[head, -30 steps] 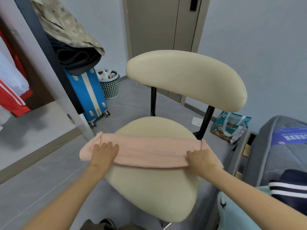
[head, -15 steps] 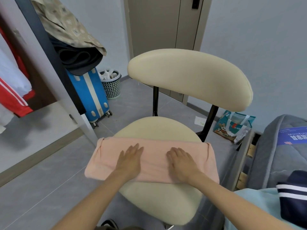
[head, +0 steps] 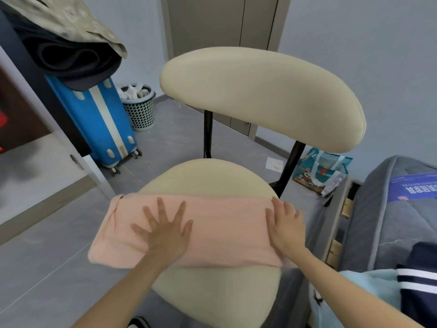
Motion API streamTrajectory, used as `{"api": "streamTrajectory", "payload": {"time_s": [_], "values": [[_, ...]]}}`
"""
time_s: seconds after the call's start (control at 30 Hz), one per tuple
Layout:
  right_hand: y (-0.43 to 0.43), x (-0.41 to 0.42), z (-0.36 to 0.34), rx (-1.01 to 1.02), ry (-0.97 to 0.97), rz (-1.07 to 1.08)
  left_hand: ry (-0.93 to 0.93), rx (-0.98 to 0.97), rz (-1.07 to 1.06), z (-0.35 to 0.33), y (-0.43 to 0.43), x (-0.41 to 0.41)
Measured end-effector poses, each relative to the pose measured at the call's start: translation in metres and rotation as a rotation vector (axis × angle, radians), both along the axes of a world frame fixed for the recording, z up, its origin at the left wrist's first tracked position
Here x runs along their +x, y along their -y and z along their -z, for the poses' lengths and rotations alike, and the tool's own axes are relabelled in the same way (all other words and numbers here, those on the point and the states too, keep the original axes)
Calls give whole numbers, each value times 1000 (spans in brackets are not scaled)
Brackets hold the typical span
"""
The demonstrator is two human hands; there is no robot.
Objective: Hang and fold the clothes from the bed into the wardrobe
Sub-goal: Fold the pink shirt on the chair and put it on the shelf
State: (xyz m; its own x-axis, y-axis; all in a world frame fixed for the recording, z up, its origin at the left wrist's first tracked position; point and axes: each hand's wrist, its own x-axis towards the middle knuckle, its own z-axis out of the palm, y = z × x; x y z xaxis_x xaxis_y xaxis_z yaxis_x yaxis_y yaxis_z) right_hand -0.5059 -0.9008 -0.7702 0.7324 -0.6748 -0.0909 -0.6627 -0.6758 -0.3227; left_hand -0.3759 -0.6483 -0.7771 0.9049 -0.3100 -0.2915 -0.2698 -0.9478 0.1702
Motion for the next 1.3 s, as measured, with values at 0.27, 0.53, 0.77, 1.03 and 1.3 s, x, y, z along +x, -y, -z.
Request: {"api": "streamTrajectory", "payload": {"time_s": [0.27,0.53,0.77,1.03,1.3], "values": [[56,9,-10,527,190,425,22,-32,252,-4,76,-28],[78,21,-26,847,373,716,-10,41,246,11,79,-33],[72,12,-18,829,352,816,-74,20,263,4,81,-31],[4,21,-30,121,294,21,189,-317,211,-27,32,-10],[-119,68,-23,85,143,-591,256,-102,-113,-43,-61,57]]}}
